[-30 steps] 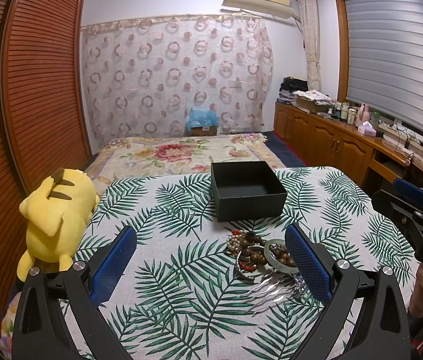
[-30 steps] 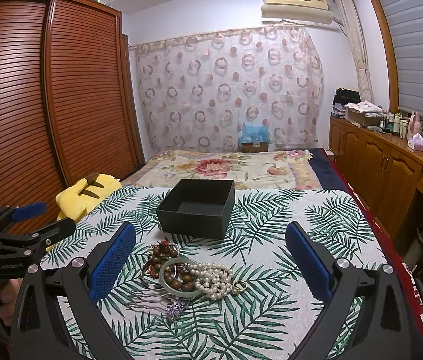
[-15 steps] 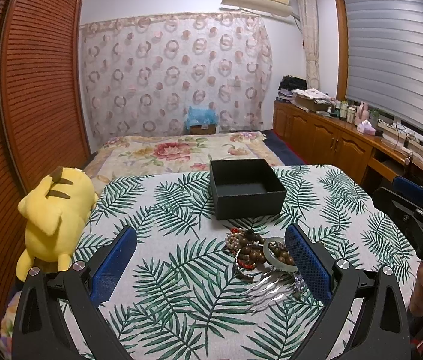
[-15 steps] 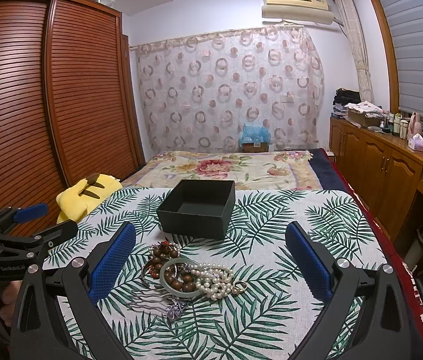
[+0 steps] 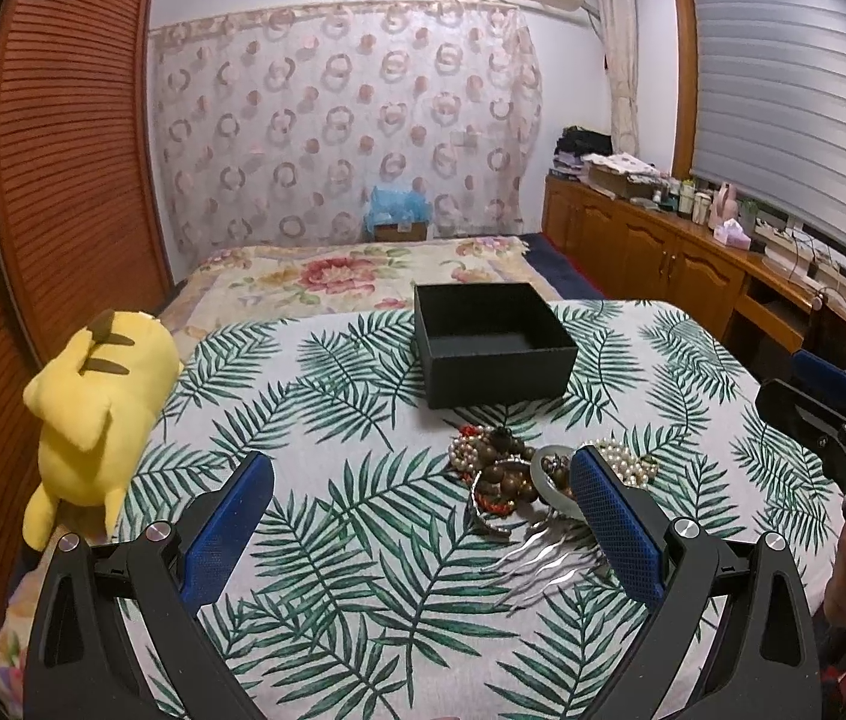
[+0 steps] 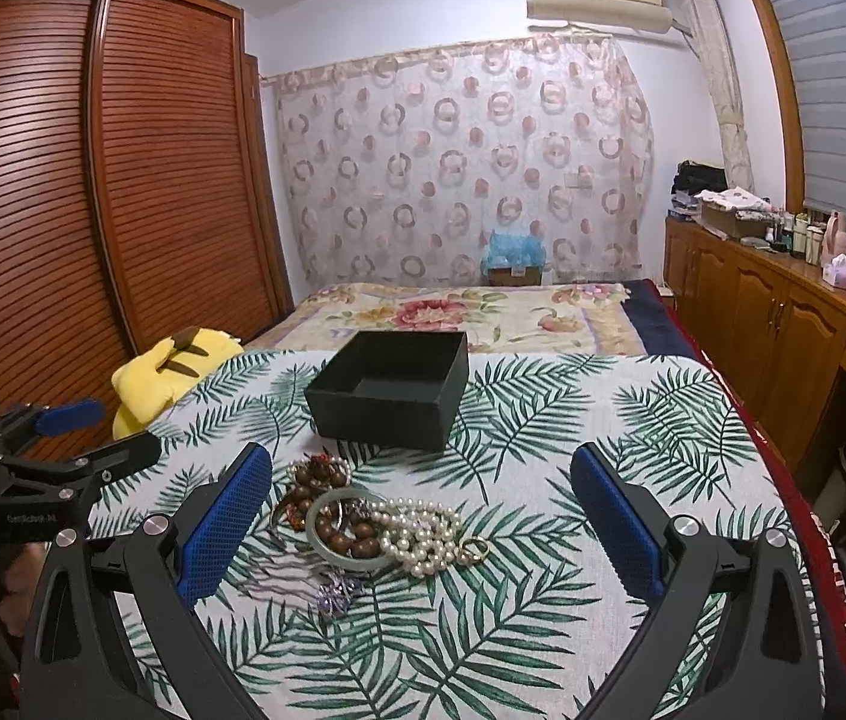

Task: Organize jewelry
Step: 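Lower the left tool onto the pale green jade bangle and grasp it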

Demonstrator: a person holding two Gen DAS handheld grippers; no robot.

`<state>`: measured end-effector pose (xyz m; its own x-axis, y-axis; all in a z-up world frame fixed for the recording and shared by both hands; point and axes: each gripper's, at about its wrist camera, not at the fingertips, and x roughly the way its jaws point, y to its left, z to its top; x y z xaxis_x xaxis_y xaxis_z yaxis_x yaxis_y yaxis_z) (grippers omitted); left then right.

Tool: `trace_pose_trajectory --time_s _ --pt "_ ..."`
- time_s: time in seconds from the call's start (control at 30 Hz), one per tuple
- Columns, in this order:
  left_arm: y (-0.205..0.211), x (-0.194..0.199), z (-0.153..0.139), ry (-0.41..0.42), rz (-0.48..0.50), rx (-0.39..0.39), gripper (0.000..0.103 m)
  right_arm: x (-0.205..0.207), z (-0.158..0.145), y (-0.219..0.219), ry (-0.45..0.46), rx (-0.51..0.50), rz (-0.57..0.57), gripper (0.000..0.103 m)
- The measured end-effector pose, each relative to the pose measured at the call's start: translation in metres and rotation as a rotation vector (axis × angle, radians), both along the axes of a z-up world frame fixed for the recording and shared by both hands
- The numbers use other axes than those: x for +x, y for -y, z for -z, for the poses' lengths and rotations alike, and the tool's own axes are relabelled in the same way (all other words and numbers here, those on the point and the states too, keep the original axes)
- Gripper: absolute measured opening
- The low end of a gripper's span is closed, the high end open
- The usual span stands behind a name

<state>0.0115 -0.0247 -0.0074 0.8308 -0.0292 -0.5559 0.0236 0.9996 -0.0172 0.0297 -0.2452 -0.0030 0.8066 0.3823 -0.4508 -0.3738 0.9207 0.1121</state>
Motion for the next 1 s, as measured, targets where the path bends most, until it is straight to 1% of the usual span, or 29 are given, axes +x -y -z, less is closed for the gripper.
trace_pose_trajectory --time_s 0.07,0.13,0.4,0.53,0.63,0.7,0.73,0.8,0.83,0.9,0.93,0.97,1.0 --pt "-0.001 0.001 0.004 -0.007 0.004 -0.001 0.096 0.002 0.005 0.0 -0.006 -0.006 -0.005 0.1" --pt "-0.002 0.003 0.008 -0.017 0.008 -0.003 0.096 0.004 0.011 0.001 -0.02 -0.005 -0.013 0.095" --pt "0.0 0.013 0.028 -0.067 0.037 -0.012 0.095 0.008 0.036 0.0 -0.069 -0.013 -0.047 0.083" --pt "0.005 0.021 0.039 -0.103 0.069 -0.018 0.095 0.009 0.047 -0.001 -0.093 -0.022 -0.063 0.077" --pt "0.011 0.027 0.045 -0.125 0.106 -0.029 0.094 0.011 0.056 0.002 -0.109 -0.029 -0.069 0.075" --pt "0.016 0.032 0.047 -0.14 0.131 -0.036 0.087 0.011 0.059 0.003 -0.12 -0.031 -0.07 0.073" --pt "0.018 0.035 0.048 -0.148 0.148 -0.038 0.085 0.011 0.061 0.004 -0.123 -0.033 -0.071 0.072" --pt "0.025 0.041 0.05 -0.156 0.171 -0.035 0.079 0.011 0.063 0.006 -0.126 -0.037 -0.074 0.071" --pt "0.029 0.045 0.051 -0.16 0.188 -0.036 0.077 0.011 0.063 0.006 -0.126 -0.04 -0.074 0.071" --pt "0.033 0.052 0.053 -0.175 0.217 -0.05 0.068 0.011 0.063 0.008 -0.126 -0.043 -0.073 0.071" --pt "0.035 0.056 0.054 -0.183 0.228 -0.056 0.066 0.011 0.063 0.009 -0.126 -0.044 -0.072 0.071" --pt "0.037 0.059 0.054 -0.188 0.234 -0.06 0.06 0.011 0.063 0.01 -0.128 -0.046 -0.071 0.071" --pt "0.038 0.063 0.055 -0.198 0.245 -0.067 0.048 0.012 0.062 0.011 -0.13 -0.046 -0.071 0.071"
